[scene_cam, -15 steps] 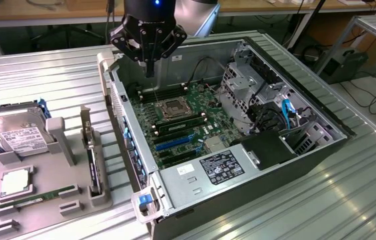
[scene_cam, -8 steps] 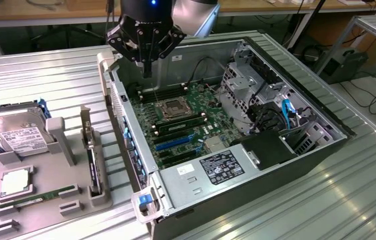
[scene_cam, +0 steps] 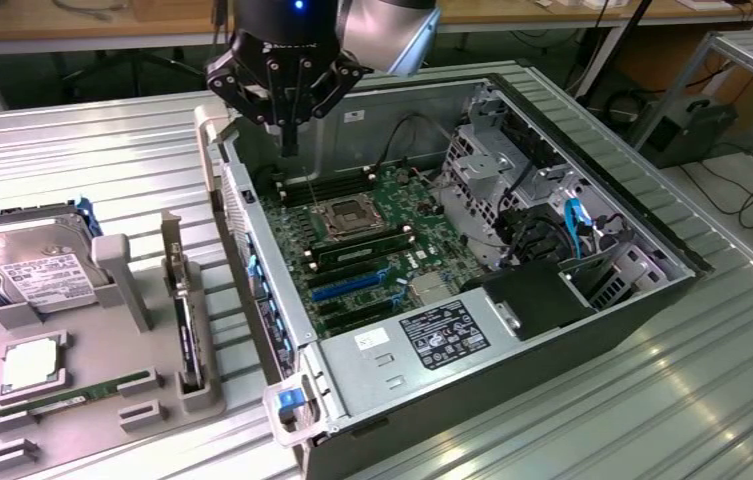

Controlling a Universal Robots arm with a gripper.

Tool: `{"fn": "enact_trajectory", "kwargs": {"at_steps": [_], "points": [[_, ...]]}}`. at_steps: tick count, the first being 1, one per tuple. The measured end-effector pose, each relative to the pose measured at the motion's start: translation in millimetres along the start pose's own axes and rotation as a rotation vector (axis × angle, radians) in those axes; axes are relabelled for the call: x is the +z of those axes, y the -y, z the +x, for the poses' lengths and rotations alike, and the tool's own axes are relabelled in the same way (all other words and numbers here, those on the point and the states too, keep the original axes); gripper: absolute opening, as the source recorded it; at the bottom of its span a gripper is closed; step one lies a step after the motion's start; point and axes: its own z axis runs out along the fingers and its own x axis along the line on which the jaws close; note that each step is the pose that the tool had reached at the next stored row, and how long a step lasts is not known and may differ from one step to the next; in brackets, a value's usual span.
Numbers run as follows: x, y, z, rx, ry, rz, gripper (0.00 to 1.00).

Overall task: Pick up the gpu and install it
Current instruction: 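Reach for the gpu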

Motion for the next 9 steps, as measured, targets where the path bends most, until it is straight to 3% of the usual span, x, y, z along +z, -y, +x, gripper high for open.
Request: {"fn": "enact_trajectory", "kwargs": {"at_steps": [9], "points": [[-0.2, 0.4, 5.6, 0.0, 0.0, 0.0, 0.11]]}}
